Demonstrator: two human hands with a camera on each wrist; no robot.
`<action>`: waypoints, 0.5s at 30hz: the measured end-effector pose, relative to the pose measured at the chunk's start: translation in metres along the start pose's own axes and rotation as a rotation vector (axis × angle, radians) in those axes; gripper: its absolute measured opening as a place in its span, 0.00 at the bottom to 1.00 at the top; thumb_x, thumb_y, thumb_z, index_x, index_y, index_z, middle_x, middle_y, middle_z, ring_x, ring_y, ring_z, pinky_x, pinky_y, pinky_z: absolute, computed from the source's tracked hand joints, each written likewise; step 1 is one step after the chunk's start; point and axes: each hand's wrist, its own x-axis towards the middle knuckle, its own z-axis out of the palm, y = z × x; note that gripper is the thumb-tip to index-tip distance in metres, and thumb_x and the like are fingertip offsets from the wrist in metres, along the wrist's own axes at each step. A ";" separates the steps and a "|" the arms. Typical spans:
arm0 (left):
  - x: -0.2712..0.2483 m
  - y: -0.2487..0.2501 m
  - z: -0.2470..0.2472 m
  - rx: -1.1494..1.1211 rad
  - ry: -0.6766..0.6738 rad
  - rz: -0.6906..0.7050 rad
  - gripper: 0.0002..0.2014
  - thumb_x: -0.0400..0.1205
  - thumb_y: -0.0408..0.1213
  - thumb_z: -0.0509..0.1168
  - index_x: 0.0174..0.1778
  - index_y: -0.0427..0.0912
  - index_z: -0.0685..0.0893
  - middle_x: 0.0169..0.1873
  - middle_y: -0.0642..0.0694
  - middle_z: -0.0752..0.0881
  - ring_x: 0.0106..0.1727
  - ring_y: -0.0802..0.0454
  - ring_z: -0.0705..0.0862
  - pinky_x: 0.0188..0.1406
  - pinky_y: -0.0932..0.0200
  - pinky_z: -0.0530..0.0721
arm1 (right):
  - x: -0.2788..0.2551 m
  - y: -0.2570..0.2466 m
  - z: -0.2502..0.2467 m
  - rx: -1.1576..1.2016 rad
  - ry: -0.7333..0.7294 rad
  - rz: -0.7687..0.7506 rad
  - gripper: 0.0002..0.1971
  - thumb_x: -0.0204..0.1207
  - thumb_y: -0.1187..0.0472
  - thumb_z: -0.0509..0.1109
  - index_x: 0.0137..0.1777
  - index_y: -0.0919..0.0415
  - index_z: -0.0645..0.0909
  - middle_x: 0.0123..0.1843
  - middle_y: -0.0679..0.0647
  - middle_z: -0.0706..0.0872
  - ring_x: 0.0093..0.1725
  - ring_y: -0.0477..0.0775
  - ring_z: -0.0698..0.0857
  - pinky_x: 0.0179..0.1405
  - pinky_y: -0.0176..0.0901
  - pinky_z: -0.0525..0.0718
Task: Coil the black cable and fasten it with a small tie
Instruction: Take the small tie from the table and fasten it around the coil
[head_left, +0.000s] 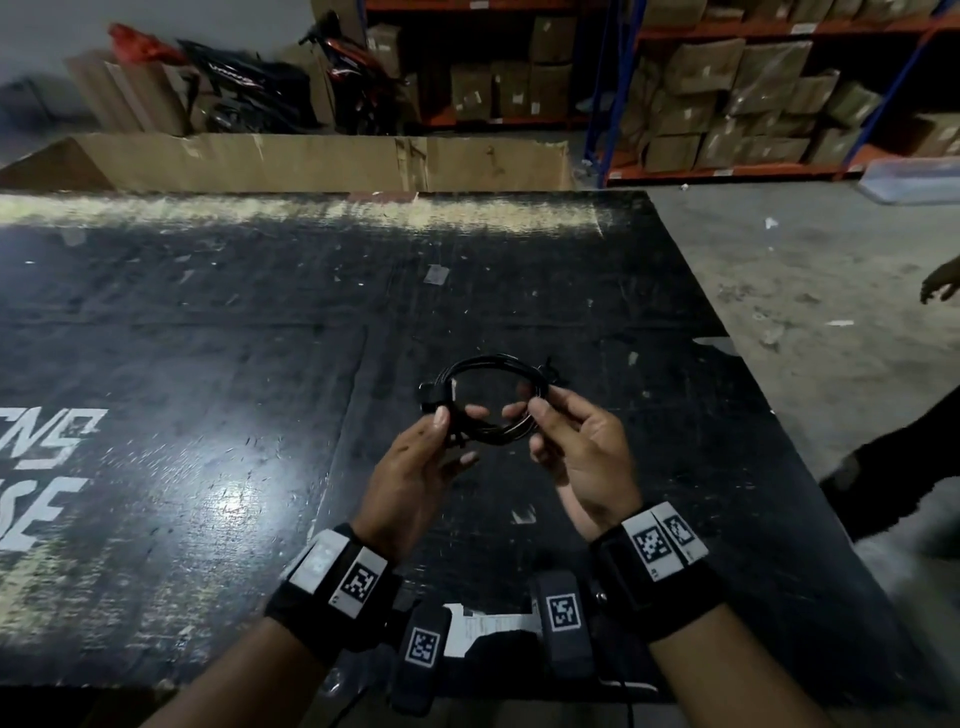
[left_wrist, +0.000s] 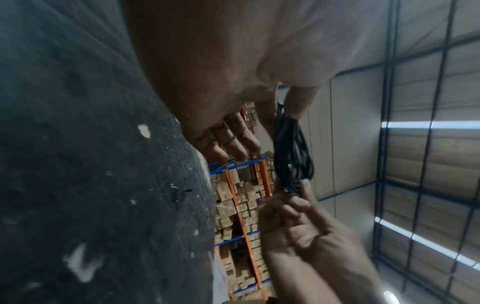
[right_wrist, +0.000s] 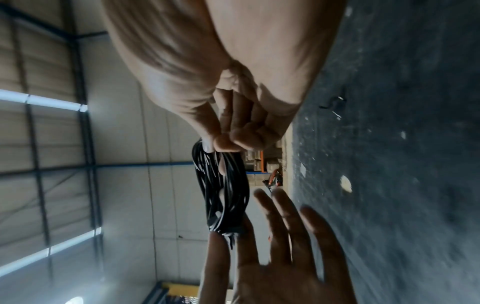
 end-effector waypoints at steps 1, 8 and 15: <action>-0.001 -0.002 -0.004 0.015 0.014 -0.030 0.22 0.84 0.48 0.59 0.64 0.38 0.87 0.59 0.41 0.92 0.59 0.51 0.89 0.64 0.45 0.77 | 0.003 -0.002 -0.003 -0.078 0.006 -0.037 0.07 0.82 0.69 0.69 0.56 0.66 0.87 0.41 0.58 0.94 0.24 0.42 0.79 0.25 0.31 0.78; 0.009 0.011 -0.026 0.445 0.034 0.099 0.18 0.86 0.49 0.63 0.67 0.43 0.84 0.63 0.38 0.88 0.65 0.42 0.88 0.67 0.46 0.84 | 0.012 -0.020 -0.022 -0.637 -0.301 -0.081 0.09 0.78 0.70 0.75 0.56 0.61 0.91 0.44 0.57 0.95 0.33 0.39 0.86 0.33 0.30 0.81; 0.018 0.003 -0.013 0.797 -0.371 -0.070 0.32 0.84 0.64 0.57 0.53 0.34 0.85 0.31 0.44 0.83 0.35 0.46 0.83 0.42 0.41 0.84 | 0.018 -0.011 -0.027 -0.857 -0.439 0.059 0.11 0.75 0.61 0.79 0.54 0.55 0.81 0.42 0.59 0.95 0.46 0.56 0.95 0.55 0.59 0.92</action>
